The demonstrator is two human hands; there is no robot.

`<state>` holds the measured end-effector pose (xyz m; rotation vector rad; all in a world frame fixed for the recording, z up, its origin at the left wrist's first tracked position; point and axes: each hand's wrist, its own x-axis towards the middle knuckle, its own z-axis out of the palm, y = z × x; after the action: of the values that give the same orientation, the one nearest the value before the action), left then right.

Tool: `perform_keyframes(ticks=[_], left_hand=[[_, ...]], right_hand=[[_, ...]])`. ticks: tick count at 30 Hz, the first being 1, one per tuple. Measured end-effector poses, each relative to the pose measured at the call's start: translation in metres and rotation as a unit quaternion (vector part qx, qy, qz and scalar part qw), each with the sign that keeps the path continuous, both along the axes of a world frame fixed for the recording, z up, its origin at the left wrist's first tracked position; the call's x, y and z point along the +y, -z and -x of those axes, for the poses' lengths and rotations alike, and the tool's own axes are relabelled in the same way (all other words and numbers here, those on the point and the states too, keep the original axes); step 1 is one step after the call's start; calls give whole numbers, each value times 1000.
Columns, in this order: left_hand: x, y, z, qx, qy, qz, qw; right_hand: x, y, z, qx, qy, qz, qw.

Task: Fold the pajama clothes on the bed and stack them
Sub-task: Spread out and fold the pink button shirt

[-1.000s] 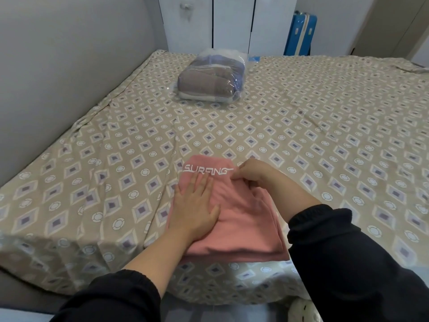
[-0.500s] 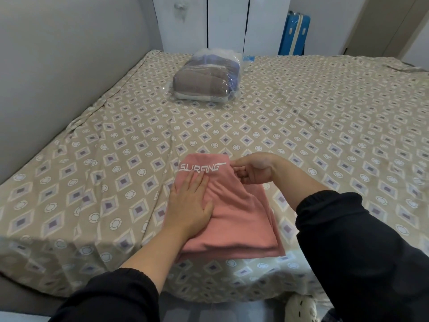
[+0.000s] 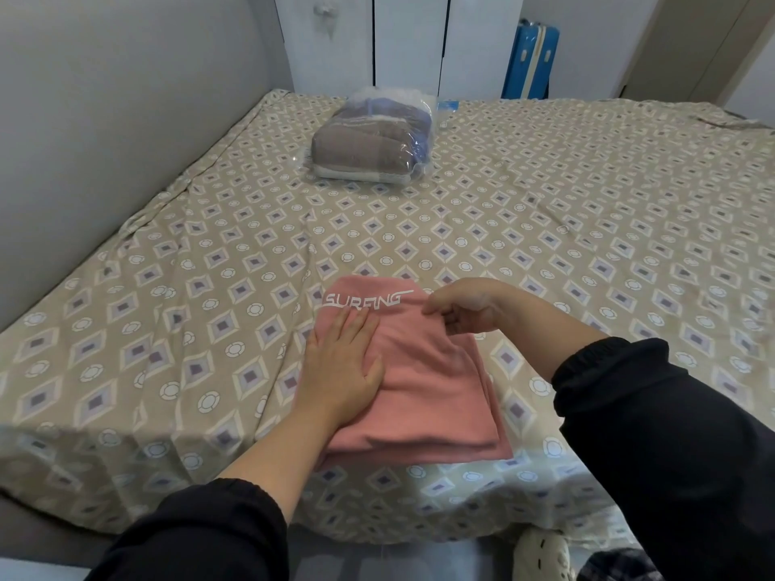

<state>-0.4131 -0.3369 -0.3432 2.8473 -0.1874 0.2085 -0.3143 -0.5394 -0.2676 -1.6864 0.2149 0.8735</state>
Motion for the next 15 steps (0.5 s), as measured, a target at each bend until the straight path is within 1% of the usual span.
perform_keyframes(ticks=[4,6,7,8,9,10,11,12,13,15], left_hand=[[0,0,0,1,3,4,1000],[0,0,0,3,1,-4,1000],[0,0,0,3,-1,-12,1000],[-1,0,0,3,1,-27,1000],[-2,1,0,3,10,-50,999],[-5,1,0,3,26,-80,996],[-8,3,1,2,44,-109,993],[-11,4,1,0,57,-132,990],[-13,5,0,-1,64,-145,987],[-14,7,-1,-2,65,-153,986]], right_hand=[[-11,-1,-1,58,0,-56,997],[-13,0,-1,44,4,-51,998],[-12,1,-1,8,2,-17,1000],[-11,2,-1,-49,0,45,998],[-10,4,-2,-120,-4,126,985],[-8,6,-2,-184,-15,206,961],[-6,8,1,-225,-36,266,936],[-4,10,4,-245,-59,298,921],[-2,12,7,-246,-75,305,917],[-4,14,14,-226,-86,291,925]])
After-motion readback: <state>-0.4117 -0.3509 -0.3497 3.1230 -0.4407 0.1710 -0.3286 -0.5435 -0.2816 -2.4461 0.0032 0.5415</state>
